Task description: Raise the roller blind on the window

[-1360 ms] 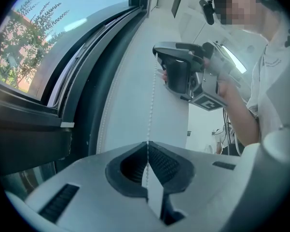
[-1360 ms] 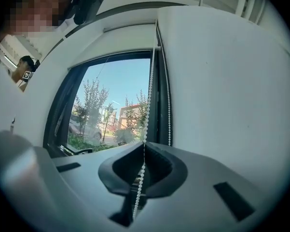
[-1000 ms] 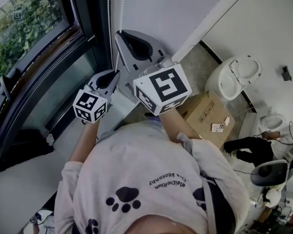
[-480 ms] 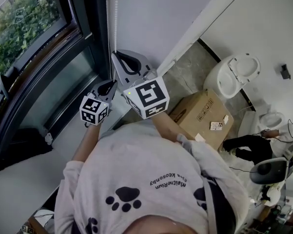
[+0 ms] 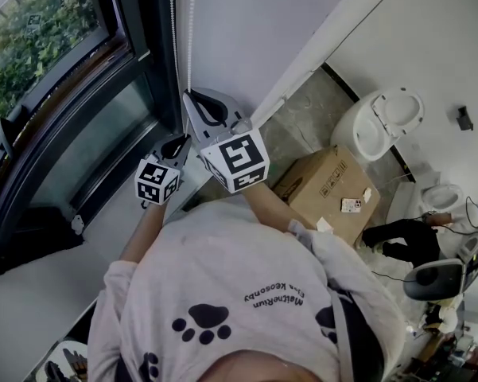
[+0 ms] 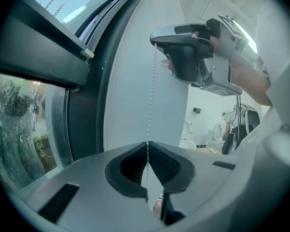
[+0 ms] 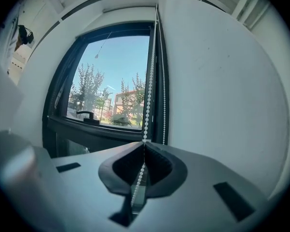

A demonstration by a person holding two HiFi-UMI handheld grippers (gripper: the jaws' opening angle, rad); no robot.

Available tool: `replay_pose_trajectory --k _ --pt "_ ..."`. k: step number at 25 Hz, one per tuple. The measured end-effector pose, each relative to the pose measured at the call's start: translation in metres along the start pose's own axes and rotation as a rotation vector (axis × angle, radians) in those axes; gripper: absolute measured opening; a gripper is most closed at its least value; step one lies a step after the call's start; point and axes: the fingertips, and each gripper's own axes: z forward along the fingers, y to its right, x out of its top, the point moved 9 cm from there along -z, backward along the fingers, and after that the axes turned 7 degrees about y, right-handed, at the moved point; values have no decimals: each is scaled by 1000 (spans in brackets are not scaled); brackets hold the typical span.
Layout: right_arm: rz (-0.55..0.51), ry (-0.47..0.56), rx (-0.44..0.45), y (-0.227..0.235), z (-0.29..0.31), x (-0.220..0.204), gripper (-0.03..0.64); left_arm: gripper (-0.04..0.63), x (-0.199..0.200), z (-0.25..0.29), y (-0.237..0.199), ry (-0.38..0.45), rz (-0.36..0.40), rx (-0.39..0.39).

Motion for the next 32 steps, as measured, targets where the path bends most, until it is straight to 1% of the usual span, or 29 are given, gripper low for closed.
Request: replay_pose_trajectory --k 2,5,6,7,8,9,11,12,15,21,25,30,31,32 --pt "5 16 1 1 0 1 11 17 2 1 1 -3 27 1" --pt "-7 17 5 1 1 1 11 20 12 0 0 23 31 19" --pt "-16 14 3 1 2 0 12 36 18 -1 -1 42 29 29" --pt "-27 10 -3 1 1 0 12 101 24 -3 -3 61 26 37" --pt "-38 8 -13 1 1 -1 14 137 30 -4 -4 79 21 42" --pt "-48 8 -23 0 0 -1 28 137 36 -6 -5 97 15 46" --pt "-61 8 -43 0 -1 -2 115 137 49 -10 -8 136 2 61" --pt "-66 9 -54 1 -2 -2 126 137 56 -13 -9 157 -3 72" --pt "-74 19 -91 3 -8 0 127 135 80 -21 -10 225 -5 105" --pt "-77 51 -143 5 -25 6 127 100 131 -39 1 336 64 156" --pt "-84 59 -174 7 -35 6 127 92 155 -49 11 377 89 192" --pt "-66 77 -199 7 -47 11 126 72 169 -61 27 409 124 257" --pt "-59 83 -207 7 -51 12 119 69 171 -63 29 405 127 267" --pt "-54 90 -215 7 -54 15 96 56 172 -64 32 398 132 278"
